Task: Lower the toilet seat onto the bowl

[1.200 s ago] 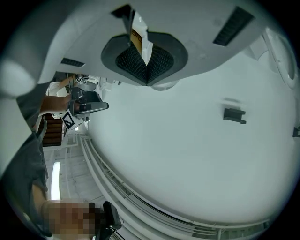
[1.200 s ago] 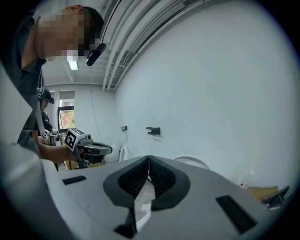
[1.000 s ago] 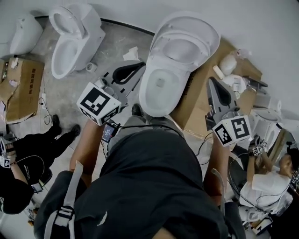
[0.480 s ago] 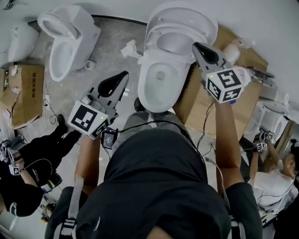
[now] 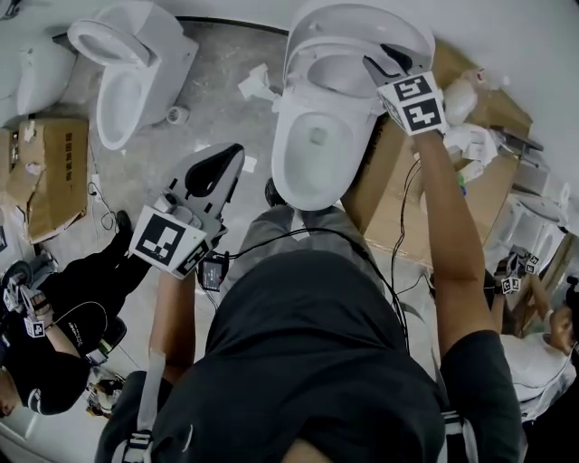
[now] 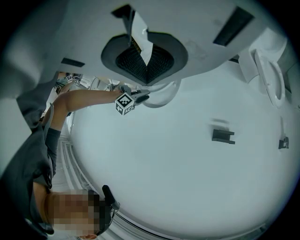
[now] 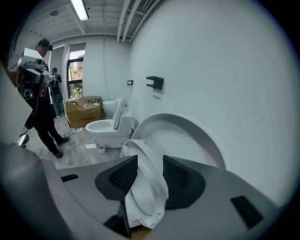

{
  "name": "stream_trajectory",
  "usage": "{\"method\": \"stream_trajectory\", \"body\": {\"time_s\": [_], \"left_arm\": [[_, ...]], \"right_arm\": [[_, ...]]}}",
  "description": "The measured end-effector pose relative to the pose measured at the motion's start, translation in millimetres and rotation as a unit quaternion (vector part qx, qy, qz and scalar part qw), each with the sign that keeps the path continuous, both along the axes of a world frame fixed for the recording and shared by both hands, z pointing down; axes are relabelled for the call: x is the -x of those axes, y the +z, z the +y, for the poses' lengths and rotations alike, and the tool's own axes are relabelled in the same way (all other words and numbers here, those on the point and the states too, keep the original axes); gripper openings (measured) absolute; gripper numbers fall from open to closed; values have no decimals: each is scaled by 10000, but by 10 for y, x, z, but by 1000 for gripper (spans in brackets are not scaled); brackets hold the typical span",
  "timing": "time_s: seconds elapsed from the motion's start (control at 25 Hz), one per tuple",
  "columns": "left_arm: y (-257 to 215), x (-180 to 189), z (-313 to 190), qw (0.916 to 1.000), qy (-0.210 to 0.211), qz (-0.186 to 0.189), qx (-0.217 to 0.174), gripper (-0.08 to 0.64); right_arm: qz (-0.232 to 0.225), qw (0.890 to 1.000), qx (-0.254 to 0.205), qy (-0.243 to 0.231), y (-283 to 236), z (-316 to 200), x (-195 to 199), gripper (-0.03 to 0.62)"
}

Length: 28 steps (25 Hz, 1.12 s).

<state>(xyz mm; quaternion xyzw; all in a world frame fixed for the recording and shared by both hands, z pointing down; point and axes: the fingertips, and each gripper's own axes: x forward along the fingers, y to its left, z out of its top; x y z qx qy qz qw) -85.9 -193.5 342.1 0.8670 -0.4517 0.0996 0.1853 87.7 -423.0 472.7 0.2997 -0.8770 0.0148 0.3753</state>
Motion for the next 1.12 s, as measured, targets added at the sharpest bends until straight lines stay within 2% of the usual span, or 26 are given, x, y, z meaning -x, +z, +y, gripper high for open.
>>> {"method": "stream_trajectory", "body": {"time_s": [0.12, 0.2, 0.44, 0.8, 1.12], "left_arm": [[45, -12, 2, 10000, 7, 12, 52, 5], [69, -30, 14, 10000, 26, 16, 89, 5], [102, -76, 58, 9999, 80, 17, 113, 5], [126, -140, 78, 9998, 183, 66, 3, 5], [99, 62, 84, 10000, 36, 59, 29, 5]], "right_arm": [[326, 9993, -158, 78, 192, -148, -30, 151], [442, 9983, -370, 120, 210, -217, -50, 126], [808, 9936, -786, -28, 330, -297, -57, 114], [993, 9940, -257, -376, 292, -30, -87, 106], [1125, 9920, -31, -580, 241, 424, -22, 106]]}}
